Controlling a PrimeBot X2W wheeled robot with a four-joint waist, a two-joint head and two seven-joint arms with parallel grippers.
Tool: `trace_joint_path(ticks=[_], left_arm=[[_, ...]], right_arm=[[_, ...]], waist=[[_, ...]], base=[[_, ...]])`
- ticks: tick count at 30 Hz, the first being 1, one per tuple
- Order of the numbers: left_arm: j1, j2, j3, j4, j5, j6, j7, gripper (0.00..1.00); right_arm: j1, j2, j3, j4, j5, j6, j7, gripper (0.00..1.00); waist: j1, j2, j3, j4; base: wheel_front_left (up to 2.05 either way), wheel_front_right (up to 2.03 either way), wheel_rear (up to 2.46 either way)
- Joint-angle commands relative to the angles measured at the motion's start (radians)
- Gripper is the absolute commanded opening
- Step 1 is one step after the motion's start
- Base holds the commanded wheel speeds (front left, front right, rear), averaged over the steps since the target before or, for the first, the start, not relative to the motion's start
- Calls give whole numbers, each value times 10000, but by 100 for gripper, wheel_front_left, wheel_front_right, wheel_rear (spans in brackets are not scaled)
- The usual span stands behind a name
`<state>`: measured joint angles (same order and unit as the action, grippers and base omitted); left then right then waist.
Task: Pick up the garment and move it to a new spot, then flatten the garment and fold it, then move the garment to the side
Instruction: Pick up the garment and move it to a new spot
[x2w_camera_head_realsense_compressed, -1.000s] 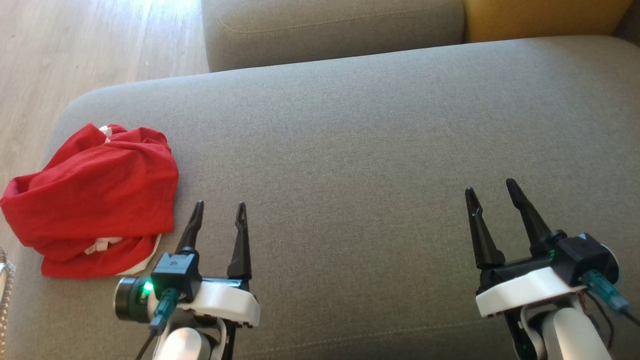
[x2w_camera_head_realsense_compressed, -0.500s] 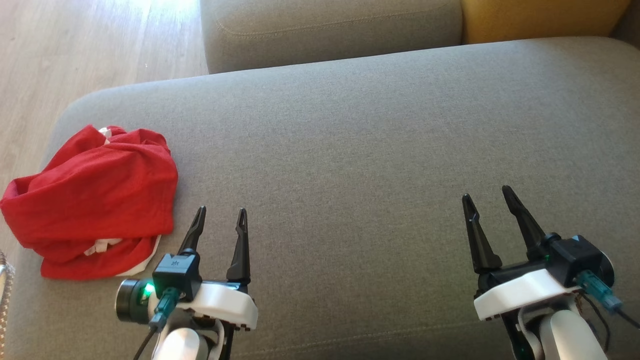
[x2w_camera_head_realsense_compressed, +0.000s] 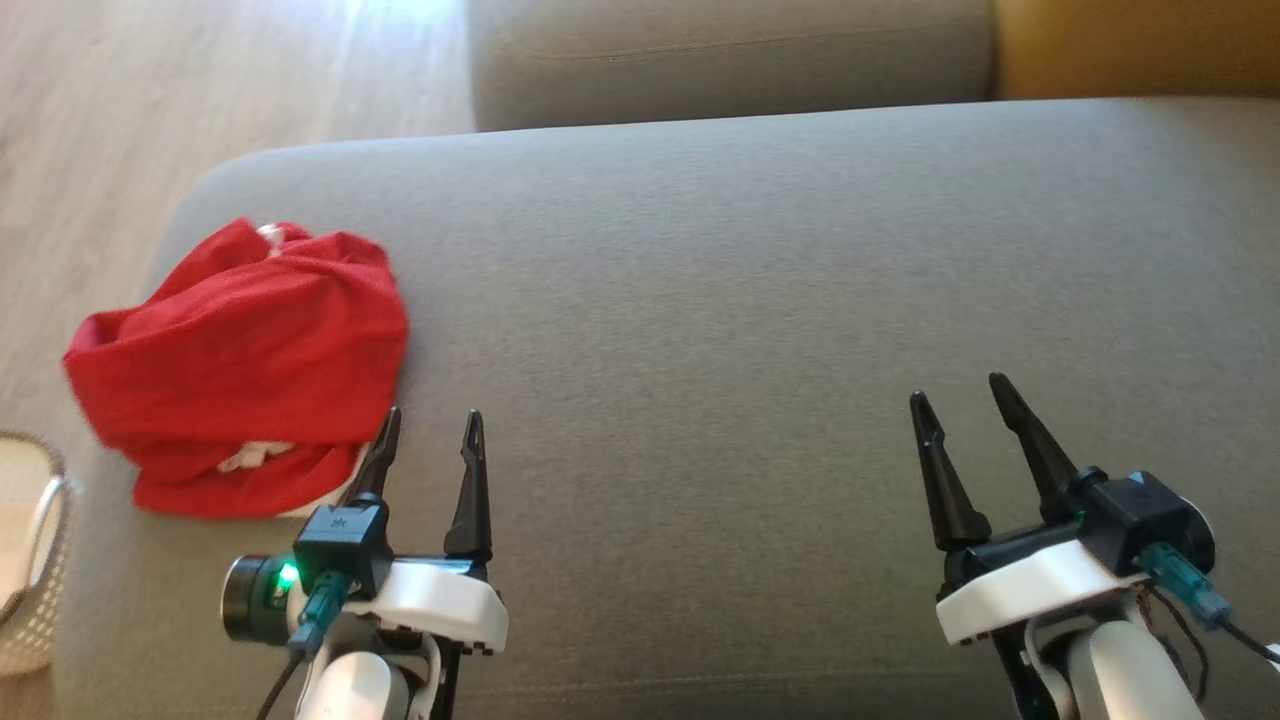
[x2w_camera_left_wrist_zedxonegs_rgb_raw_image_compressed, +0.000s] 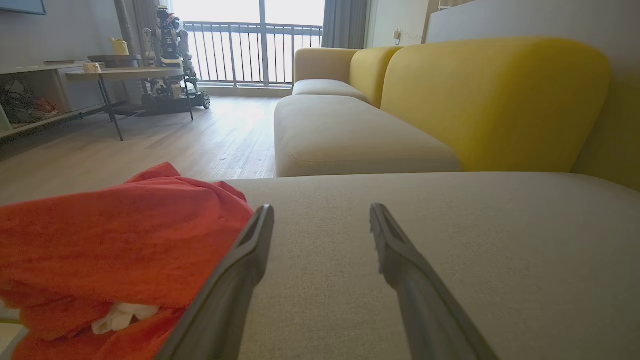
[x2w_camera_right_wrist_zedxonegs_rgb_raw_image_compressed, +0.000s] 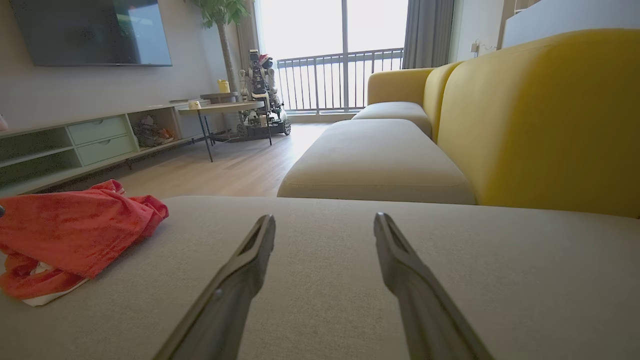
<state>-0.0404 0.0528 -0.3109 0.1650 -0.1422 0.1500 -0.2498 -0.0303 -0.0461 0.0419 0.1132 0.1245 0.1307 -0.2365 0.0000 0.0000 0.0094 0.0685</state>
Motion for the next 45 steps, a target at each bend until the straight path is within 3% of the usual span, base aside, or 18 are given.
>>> trace_joint_path(ticks=[1,15,23,32,45], left_arm=[[-341,-23,380,-388,62,66,-120,100],[-106,-25,675,-524,164,72,-120,100],[32,-25,742,-532,137,89,-120,100],[156,-26,851,-580,105,68,-120,100],[62,-26,1280,-578,-233,175,-120,100]], right_arm=[[-305,-41,328,-377,62,0,-27,100],[-164,-41,784,-317,280,0,-104,100],[-189,-41,946,-189,278,0,-135,100],[-137,-41,998,-77,325,0,-167,100],[-211,-41,983,-122,280,0,-190,100]], waist=[[0,0,66,408],[0,0,-126,2668],[0,0,-247,3538],[0,0,-355,3769],[0,0,-119,3310]], base=[[0,0,0],[0,0,0],[0,0,0],[0,0,0],[0,0,0]])
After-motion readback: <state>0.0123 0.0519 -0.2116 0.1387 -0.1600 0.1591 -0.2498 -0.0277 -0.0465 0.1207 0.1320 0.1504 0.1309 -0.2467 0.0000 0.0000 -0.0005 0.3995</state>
